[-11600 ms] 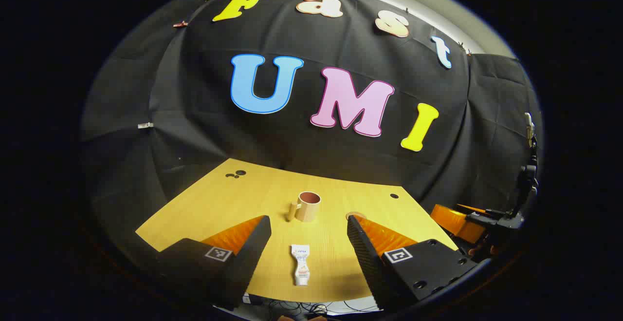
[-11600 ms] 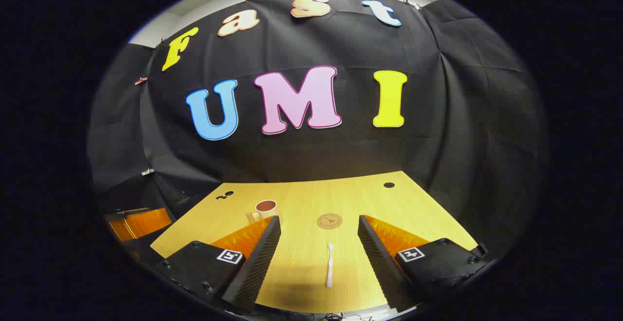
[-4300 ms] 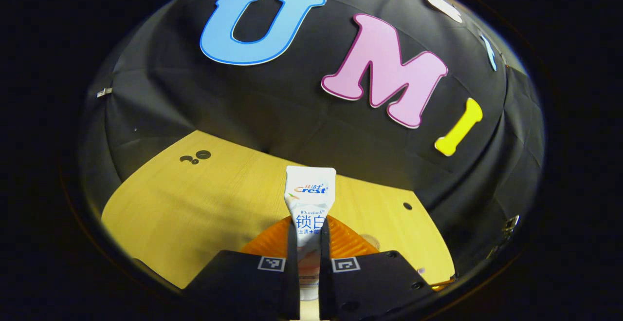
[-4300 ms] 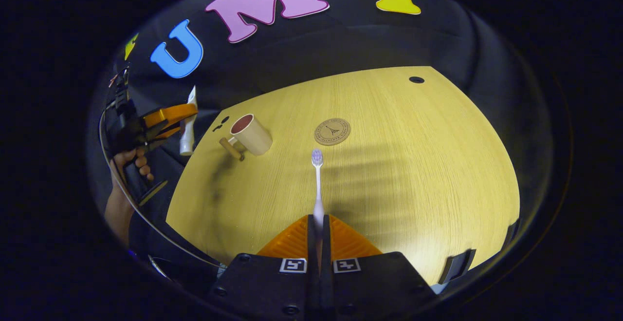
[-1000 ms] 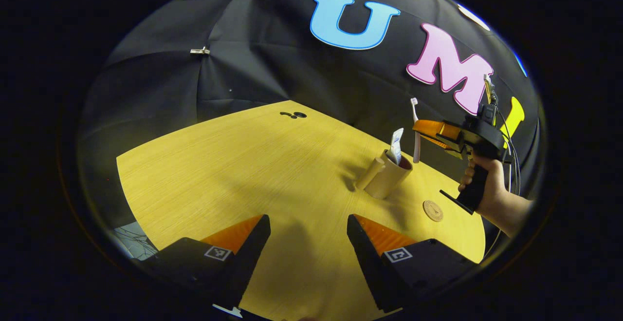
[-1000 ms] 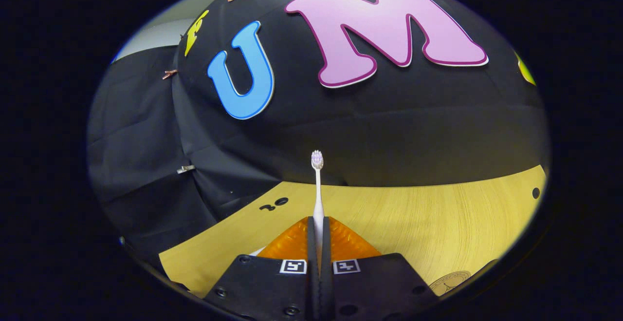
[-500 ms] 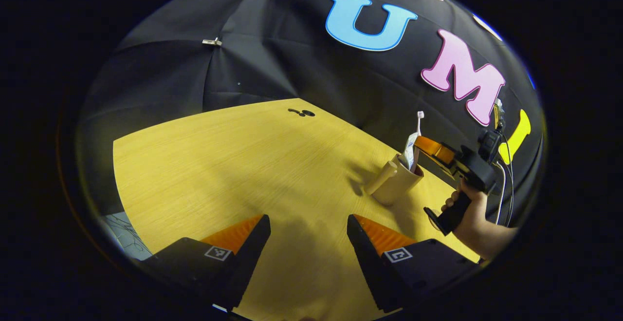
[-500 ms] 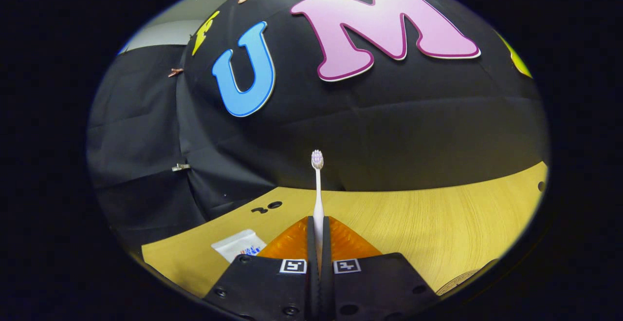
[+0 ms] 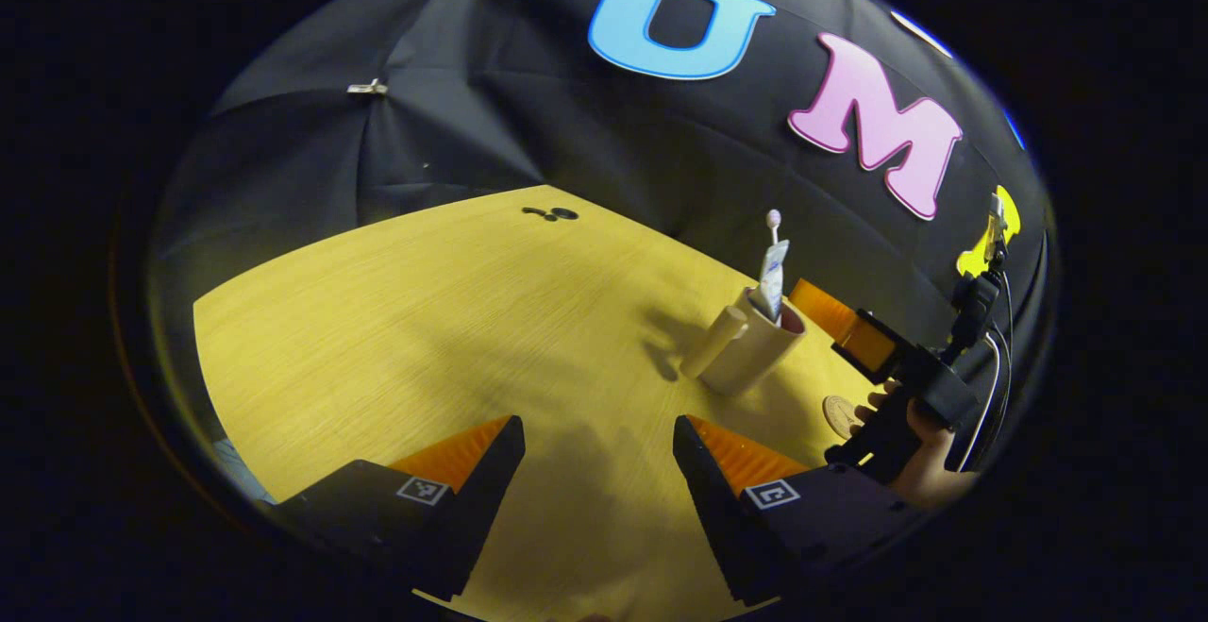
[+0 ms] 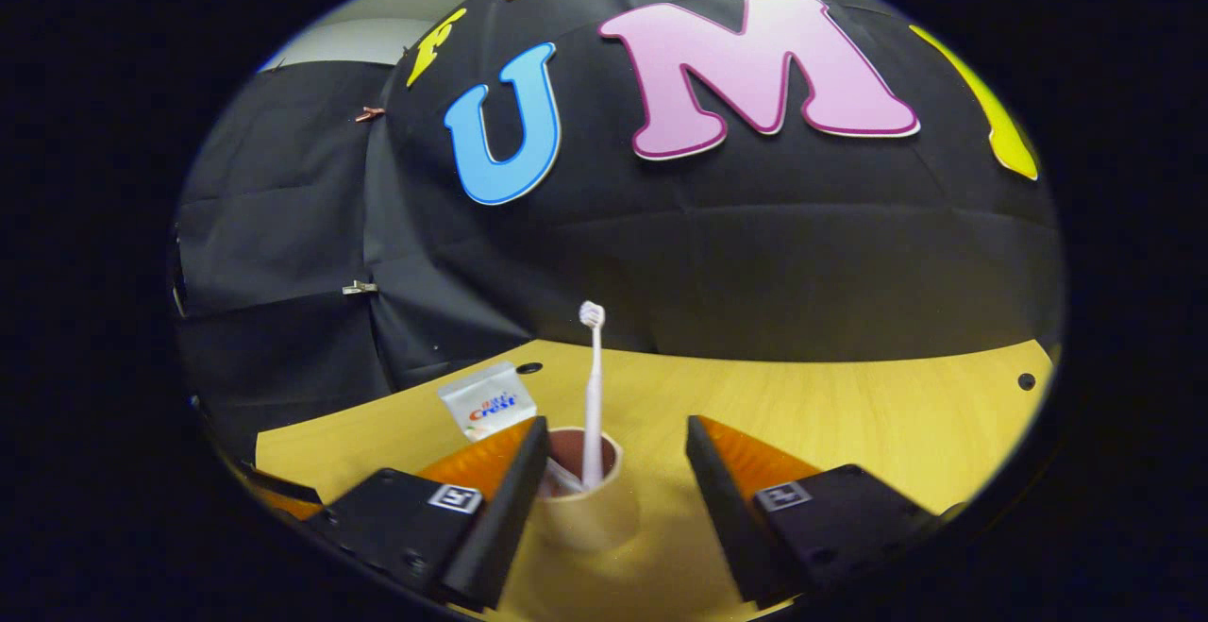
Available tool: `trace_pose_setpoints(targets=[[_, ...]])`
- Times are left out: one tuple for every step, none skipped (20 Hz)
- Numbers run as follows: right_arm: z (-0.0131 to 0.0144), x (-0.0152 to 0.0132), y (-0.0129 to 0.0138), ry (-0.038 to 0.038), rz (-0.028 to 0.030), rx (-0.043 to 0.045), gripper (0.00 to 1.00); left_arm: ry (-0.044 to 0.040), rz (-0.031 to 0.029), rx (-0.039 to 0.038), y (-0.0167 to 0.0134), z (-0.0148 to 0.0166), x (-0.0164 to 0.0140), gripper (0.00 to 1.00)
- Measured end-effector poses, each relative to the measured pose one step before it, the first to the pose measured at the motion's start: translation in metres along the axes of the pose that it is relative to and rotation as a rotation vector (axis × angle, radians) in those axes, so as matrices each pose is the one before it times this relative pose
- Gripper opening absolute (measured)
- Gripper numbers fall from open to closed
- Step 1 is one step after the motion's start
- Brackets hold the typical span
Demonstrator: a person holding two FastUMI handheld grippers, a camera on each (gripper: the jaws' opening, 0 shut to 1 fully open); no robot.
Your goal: Put the toothbrush and toothpaste on the desktop into the cup, then pick up the cup and place it on the coaster on the desktop.
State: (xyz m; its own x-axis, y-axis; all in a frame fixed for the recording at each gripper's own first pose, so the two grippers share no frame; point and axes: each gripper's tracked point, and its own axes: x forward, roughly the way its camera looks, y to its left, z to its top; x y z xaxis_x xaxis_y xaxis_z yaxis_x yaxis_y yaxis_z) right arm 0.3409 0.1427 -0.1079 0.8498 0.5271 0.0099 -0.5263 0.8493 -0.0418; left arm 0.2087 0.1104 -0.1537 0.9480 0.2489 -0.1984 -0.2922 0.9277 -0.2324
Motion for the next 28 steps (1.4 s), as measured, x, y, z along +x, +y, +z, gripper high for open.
trace_pose_setpoints(targets=[[0.00302,-0.01044,-0.01301,0.01057,-0.02159,0.00386,1.00,0.00462,-0.01883,0.02503,-0.00620,0.00450,0.00403,0.98],[-0.00001,-0.01001,-0.01424,0.01325,-0.02717,0.00666,1.00,0.00433,-0.02003,0.02967,-0.00545,0.00593,0.00313,0.98],[0.00015,-0.00788,-0.01540,0.01481,-0.02937,0.01022,0.98,0.00814,-0.02506,0.03404,-0.00594,0.00428,0.00355,0.98],[-0.00095,-0.00866,-0.01489,0.01374,-0.03102,0.01143,0.98,0.01424,-0.02611,0.03956,-0.00556,0.00472,0.00341,0.98],[0.00069,-0.00969,-0.01618,0.01026,-0.03360,0.00860,0.98,0.01262,-0.02220,0.04347,-0.00408,0.00376,0.00401,0.98],[0.00023,-0.00865,-0.01652,0.00891,-0.03576,0.00934,0.98,0.01252,-0.02448,0.03707,-0.00238,0.00413,0.00449,0.98],[0.00045,-0.00922,-0.01743,0.00725,-0.03176,0.01566,0.98,0.01485,-0.02958,0.02229,-0.00482,0.00309,0.00500,0.98],[-0.00197,-0.00789,-0.01390,0.01087,-0.02271,0.01770,0.98,0.01845,-0.03473,0.01316,-0.00513,0.00325,0.00431,0.98],[-0.00355,-0.00893,-0.01765,0.01560,-0.03246,0.01084,0.98,0.02269,-0.02253,0.01949,-0.00112,0.00101,0.00461,0.98],[-0.00445,-0.00824,-0.01787,0.01391,-0.03864,0.00075,0.98,0.02136,-0.00940,0.02567,0.00079,0.00261,0.00487,0.98],[-0.00417,-0.00845,-0.02134,0.01154,-0.04431,-0.00109,0.98,0.01638,-0.01020,0.02635,0.00115,0.00288,0.00542,0.98],[-0.00389,-0.00870,-0.01749,0.01184,-0.03455,0.00552,0.98,0.01616,-0.01511,0.02101,-0.00136,0.00357,0.00489,0.98],[-0.00513,-0.01040,-0.01468,0.01449,-0.02830,0.00797,0.98,0.01832,-0.01718,0.01854,-0.00220,0.00176,0.00584,0.98],[-0.00518,-0.00939,-0.01370,0.01184,-0.02724,0.00817,0.98,0.01767,-0.01709,0.01985,-0.00203,0.00220,0.00433,0.98],[-0.00526,-0.00656,-0.01205,0.00926,-0.02441,0.00566,0.98,0.01972,-0.01592,0.02516,-0.00263,0.00054,0.00477,0.98],[-0.00381,-0.00741,-0.01152,0.00846,-0.02429,0.00388,0.98,0.02236,-0.01120,0.02898,-0.00156,-0.00048,0.00571,0.98],[-0.00497,-0.00916,-0.01161,0.01085,-0.02172,0.00459,0.98,0.02080,-0.01296,0.03051,-0.00232,0.00029,0.00517,0.98],[-0.00432,-0.00800,-0.01038,0.01330,-0.02190,0.00249,0.98,0.02210,-0.00555,0.02755,-0.00067,-0.00097,0.00451,0.98],[-0.00547,-0.00989,-0.01103,0.01195,-0.02201,0.00068,0.98,0.02111,-0.00466,0.02028,0.00158,-0.00117,0.00618,0.98],[-0.00473,-0.00974,-0.00957,0.01054,-0.01908,0.00498,0.98,0.02006,-0.00417,0.01809,-0.00043,-0.00068,0.00467,0.98],[-0.00576,-0.01041,-0.00728,0.01282,-0.01168,0.01333,0.98,0.01478,0.00307,0.01646,0.00031,0.00025,0.00574,0.98],[-0.00688,-0.00948,-0.00661,0.01941,-0.00915,0.01972,0.98,0.01288,-0.00397,0.01587,-0.00079,0.00190,0.00493,0.98],[-0.00717,-0.00908,-0.00555,0.01907,-0.00719,0.01640,0.98,0.01251,-0.00668,0.01377,-0.00141,0.00105,0.00503,0.98],[-0.00627,-0.00719,-0.00523,0.01556,-0.00895,0.00734,0.98,0.01819,-0.01144,0.01490,-0.00153,0.00054,0.00450,0.98],[-0.00816,-0.00839,-0.00565,0.01940,-0.01244,-0.00405,0.98,0.02245,-0.00936,0.02145,-0.00035,-0.00026,0.00385,0.98],[-0.00743,-0.01008,-0.00495,0.02011,-0.01282,-0.00328,0.98,0.02365,-0.01208,0.02814,-0.00055,0.00056,0.00441,0.98],[-0.00676,-0.01051,-0.00286,0.01796,-0.00039,0.00275,0.98,0.02226,-0.00996,0.03133,0.00020,0.00072,0.00361,0.98],[-0.00628,-0.01015,-0.00175,0.01798,0.00140,0.00372,0.98,0.02306,-0.00914,0.03163,0.00032,0.00002,0.00260,0.98]])
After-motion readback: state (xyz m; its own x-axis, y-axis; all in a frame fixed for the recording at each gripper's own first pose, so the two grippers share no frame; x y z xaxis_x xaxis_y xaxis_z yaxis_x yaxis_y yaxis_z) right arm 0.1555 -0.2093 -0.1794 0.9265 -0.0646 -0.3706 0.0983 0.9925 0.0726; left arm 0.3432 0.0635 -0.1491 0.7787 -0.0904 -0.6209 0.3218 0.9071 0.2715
